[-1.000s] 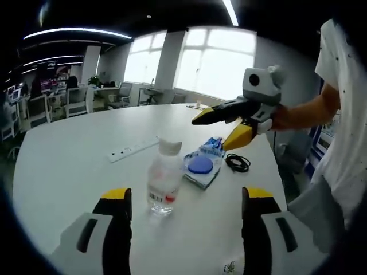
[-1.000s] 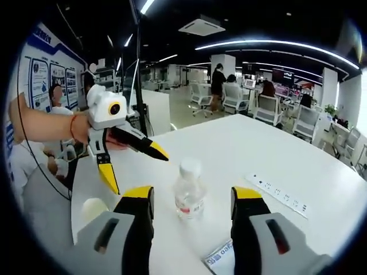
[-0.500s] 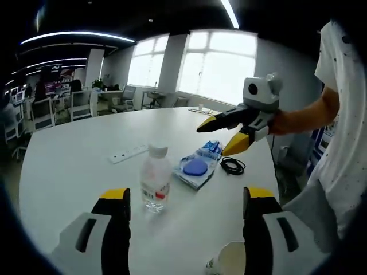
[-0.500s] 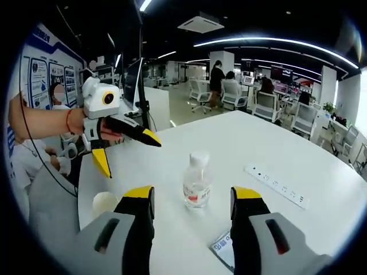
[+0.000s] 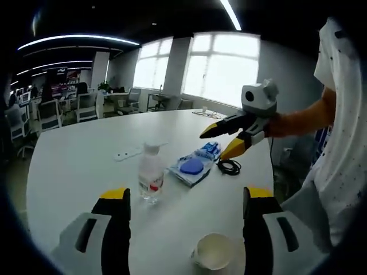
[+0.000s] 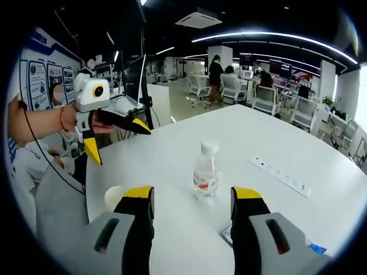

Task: Arrange the tabletop items into an orderly group along one side of the table until the central work area is clear of visible clutter.

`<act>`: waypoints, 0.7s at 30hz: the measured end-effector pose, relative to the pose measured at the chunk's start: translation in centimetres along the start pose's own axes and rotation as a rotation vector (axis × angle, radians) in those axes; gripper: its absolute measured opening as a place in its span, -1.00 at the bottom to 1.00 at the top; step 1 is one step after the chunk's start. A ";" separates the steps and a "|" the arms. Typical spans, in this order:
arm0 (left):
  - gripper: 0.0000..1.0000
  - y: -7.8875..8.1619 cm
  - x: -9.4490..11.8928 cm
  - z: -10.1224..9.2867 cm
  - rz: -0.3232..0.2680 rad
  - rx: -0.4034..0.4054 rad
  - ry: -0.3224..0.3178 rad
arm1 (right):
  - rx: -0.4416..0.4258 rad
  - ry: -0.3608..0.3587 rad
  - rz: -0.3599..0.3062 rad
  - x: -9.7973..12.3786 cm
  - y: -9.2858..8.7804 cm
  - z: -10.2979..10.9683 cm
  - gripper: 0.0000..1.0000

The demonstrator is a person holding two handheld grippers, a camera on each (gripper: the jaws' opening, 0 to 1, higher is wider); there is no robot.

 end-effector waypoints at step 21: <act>0.63 -1.5 4.2 -4.5 -0.003 0.019 0.071 | -0.027 0.123 0.091 -2.0 -2.5 6.4 -0.03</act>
Point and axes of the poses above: the point that each gripper's makers call its tool centre point, and the gripper's own axes: x roughly backward along the fingers, z roughly to its left, y roughly out of its top, the point moved 8 cm from there along x, roughly backward along the fingers, and after that the axes turned 3 degrees about -z, right-handed, at the moved point
